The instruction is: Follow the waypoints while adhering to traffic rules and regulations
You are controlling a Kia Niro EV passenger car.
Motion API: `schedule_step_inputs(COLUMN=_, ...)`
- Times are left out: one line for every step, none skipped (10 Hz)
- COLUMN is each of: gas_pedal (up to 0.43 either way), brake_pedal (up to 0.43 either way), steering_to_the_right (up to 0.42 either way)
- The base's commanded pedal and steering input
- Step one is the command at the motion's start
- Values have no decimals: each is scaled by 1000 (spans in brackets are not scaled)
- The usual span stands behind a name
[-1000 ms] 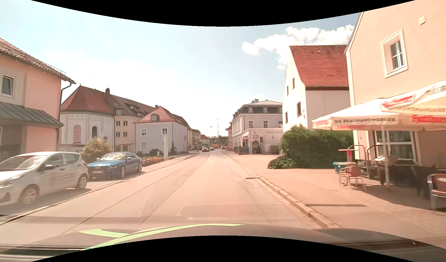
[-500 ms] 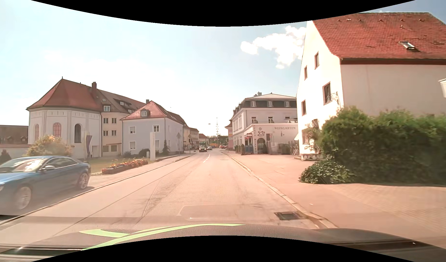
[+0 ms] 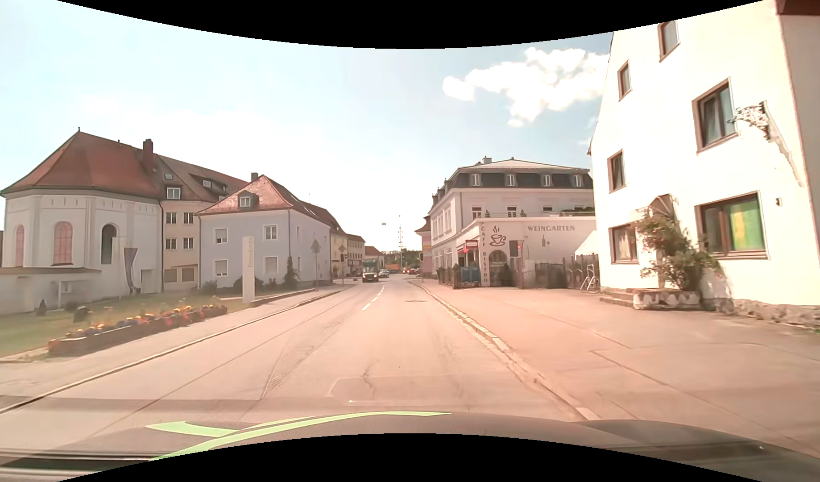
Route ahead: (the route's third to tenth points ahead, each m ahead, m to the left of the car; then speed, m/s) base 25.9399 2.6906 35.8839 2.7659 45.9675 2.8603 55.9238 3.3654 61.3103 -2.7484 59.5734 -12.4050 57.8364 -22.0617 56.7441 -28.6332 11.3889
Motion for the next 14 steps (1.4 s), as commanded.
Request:
schedule_step_inputs(gas_pedal=0, brake_pedal=140, steering_to_the_right=-6)
schedule_step_inputs(gas_pedal=0, brake_pedal=140, steering_to_the_right=-7)
schedule_step_inputs(gas_pedal=0, brake_pedal=140, steering_to_the_right=-7)
schedule_step_inputs(gas_pedal=0, brake_pedal=146, steering_to_the_right=-8)
schedule_step_inputs(gas_pedal=0, brake_pedal=146, steering_to_the_right=-8)
schedule_step_inputs(gas_pedal=0, brake_pedal=146, steering_to_the_right=-8)
schedule_step_inputs(gas_pedal=0, brake_pedal=140, steering_to_the_right=-8)
schedule_step_inputs(gas_pedal=0, brake_pedal=146, steering_to_the_right=-7)
schedule_step_inputs(gas_pedal=0, brake_pedal=140, steering_to_the_right=-5)
schedule_step_inputs(gas_pedal=0, brake_pedal=140, steering_to_the_right=-5)
schedule_step_inputs(gas_pedal=0, brake_pedal=146, steering_to_the_right=-5)
schedule_step_inputs(gas_pedal=0, brake_pedal=140, steering_to_the_right=-4)
schedule_step_inputs(gas_pedal=0, brake_pedal=140, steering_to_the_right=-4)
schedule_step_inputs(gas_pedal=0, brake_pedal=146, steering_to_the_right=-4)
